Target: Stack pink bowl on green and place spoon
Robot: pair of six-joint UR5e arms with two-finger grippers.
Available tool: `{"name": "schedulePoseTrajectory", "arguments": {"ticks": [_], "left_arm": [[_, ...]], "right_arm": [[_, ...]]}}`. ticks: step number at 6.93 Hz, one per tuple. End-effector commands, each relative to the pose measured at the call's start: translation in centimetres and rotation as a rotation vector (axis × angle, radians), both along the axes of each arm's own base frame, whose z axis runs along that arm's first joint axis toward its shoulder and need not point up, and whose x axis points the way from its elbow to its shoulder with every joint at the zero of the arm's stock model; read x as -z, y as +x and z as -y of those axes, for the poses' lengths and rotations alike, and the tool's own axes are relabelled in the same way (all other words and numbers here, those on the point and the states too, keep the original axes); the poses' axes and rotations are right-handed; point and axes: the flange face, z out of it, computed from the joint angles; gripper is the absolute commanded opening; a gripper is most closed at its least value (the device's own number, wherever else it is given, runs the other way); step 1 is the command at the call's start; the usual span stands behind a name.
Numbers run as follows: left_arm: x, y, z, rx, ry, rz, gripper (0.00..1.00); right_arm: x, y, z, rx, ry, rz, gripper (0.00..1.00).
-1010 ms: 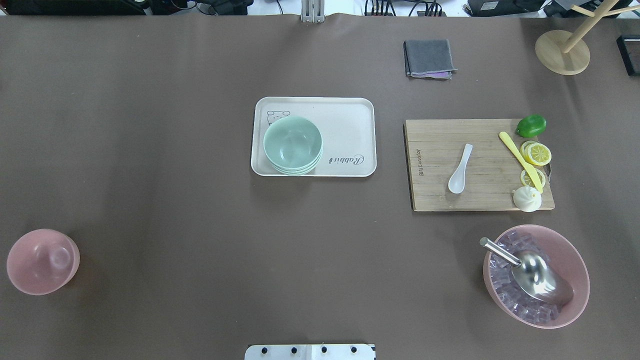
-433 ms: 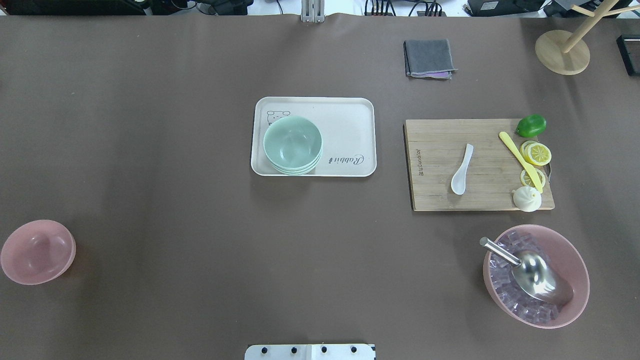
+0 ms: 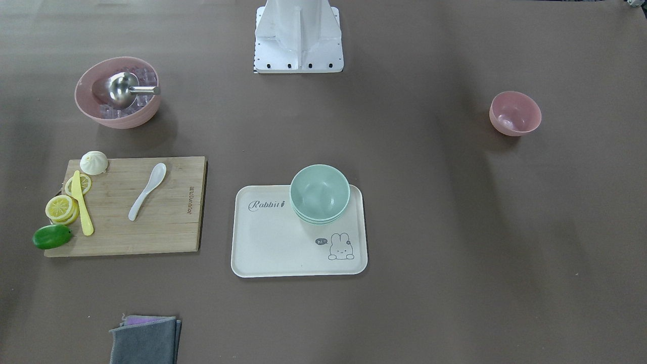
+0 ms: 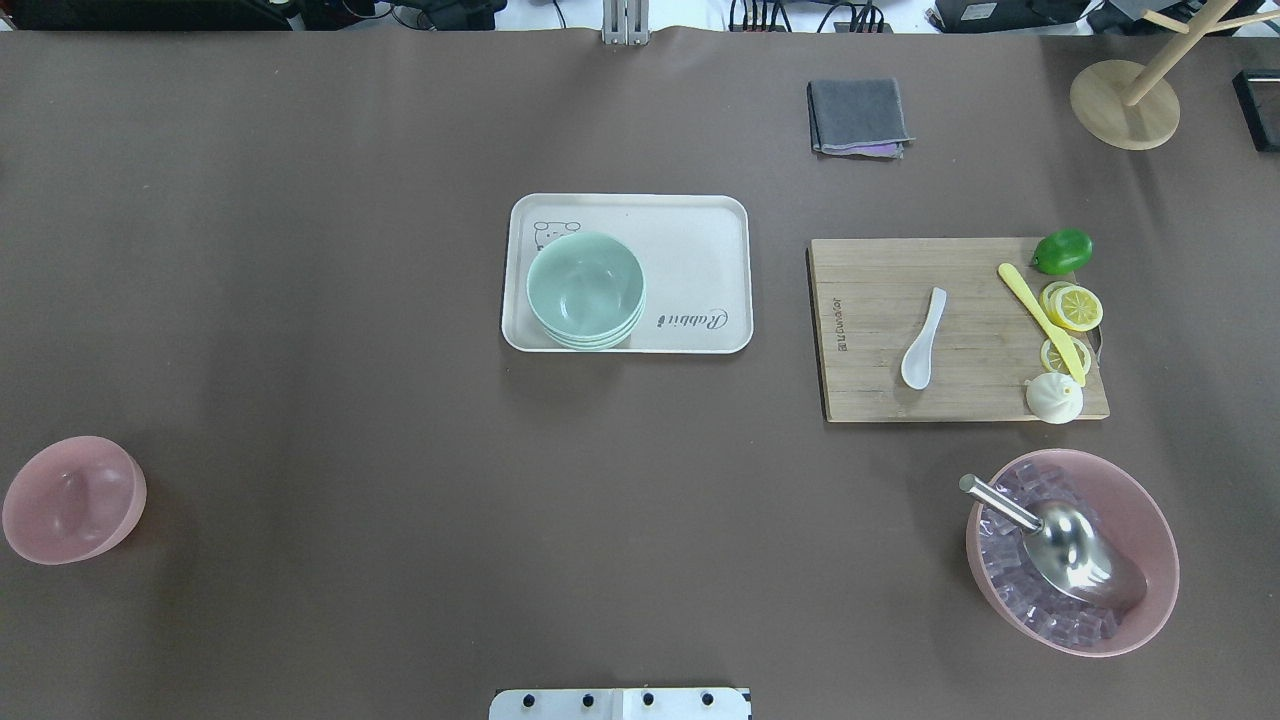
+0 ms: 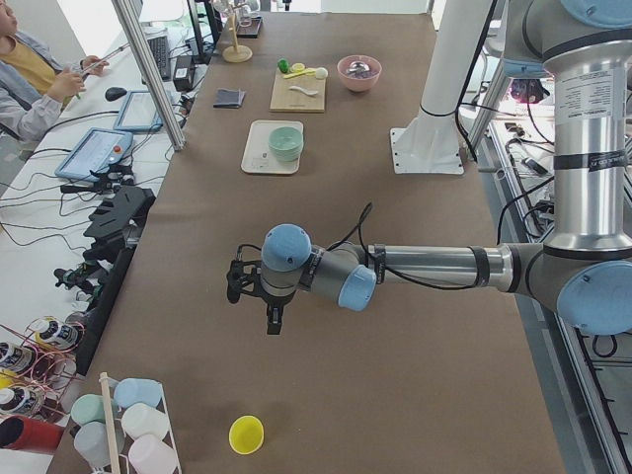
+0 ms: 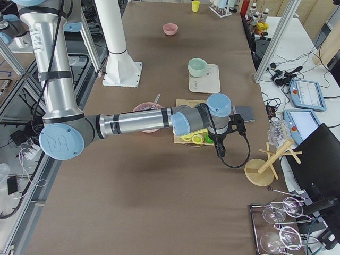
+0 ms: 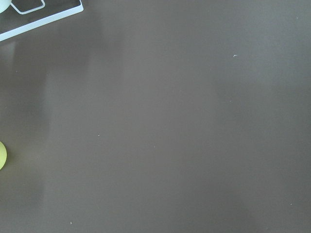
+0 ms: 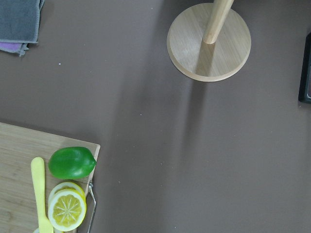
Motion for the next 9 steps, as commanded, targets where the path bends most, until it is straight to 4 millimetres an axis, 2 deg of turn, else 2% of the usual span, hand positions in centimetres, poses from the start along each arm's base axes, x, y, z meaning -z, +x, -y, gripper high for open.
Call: {"name": "schedulePoseTrajectory", "arguments": {"ticks": [1, 9], "left_arm": [[0.4, 0.0, 0.0, 0.0, 0.011, -0.001, 0.97], [0.7, 0.3, 0.0, -0.014, 0.028, -0.01, 0.98]], "right_arm": [[0.1, 0.0, -0.3, 0.001, 0.004, 0.003, 1.0], [-0.1, -2.3, -0.2, 0.04, 0.001, 0.005, 1.0]]}}
